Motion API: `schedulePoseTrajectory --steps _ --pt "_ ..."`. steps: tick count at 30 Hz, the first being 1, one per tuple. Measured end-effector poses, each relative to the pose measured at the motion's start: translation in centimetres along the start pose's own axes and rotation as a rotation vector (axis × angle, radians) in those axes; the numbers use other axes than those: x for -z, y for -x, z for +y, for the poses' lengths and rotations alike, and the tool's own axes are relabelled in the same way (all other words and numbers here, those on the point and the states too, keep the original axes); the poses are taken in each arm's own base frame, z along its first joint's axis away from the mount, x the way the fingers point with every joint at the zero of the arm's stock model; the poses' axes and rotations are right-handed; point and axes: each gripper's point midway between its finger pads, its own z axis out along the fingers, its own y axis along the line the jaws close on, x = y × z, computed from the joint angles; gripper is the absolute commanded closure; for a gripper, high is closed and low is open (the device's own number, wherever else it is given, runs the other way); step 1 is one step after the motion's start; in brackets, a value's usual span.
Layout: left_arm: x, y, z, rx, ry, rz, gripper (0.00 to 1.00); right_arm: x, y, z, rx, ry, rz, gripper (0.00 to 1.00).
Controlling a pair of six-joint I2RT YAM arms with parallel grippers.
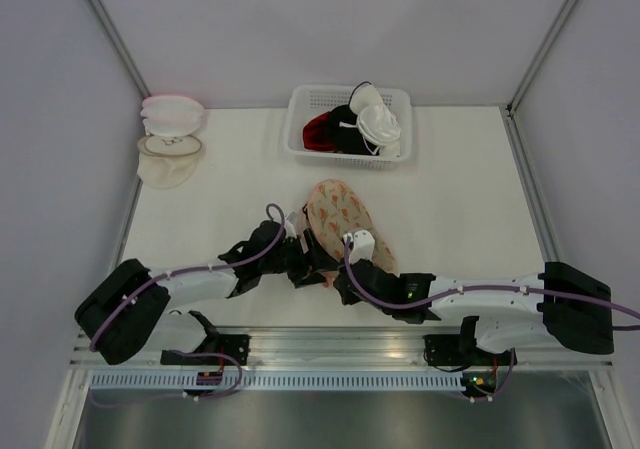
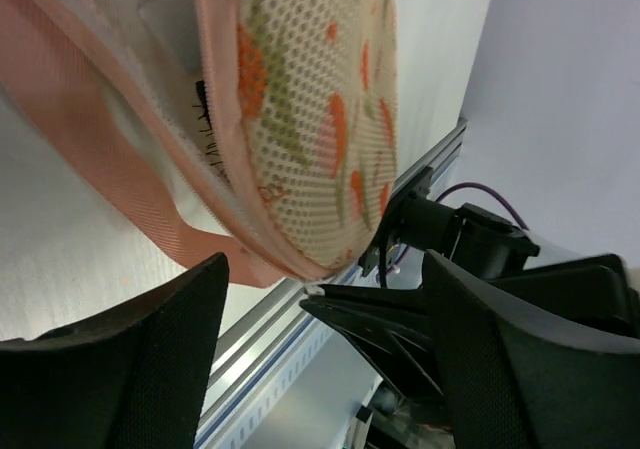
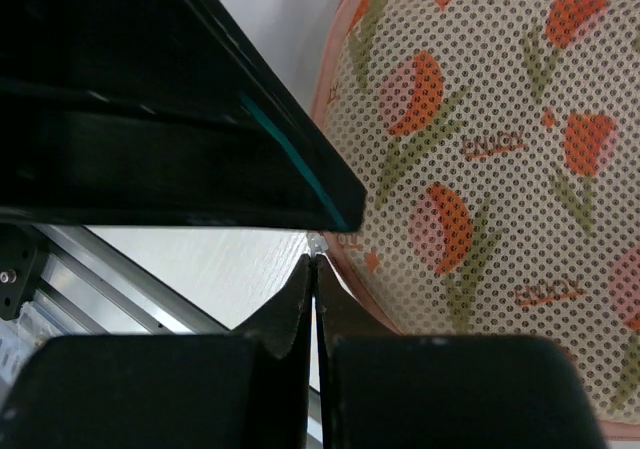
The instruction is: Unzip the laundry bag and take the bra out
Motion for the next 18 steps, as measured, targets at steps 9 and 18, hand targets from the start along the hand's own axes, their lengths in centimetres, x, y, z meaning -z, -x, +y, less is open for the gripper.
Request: schedulePoseTrajectory --steps 9,18 --pt "-1.9 -1.3 0.3 0.021 0.008 0.047 0.81 0.3 0.4 0.0 0.003 0.003 -0.01 1.0" --pt "-2.3 -0.2 -1.1 0.012 0.01 0.02 0.98 1.3 1.0 -0.9 -0.004 -0.039 -0.022 0.99"
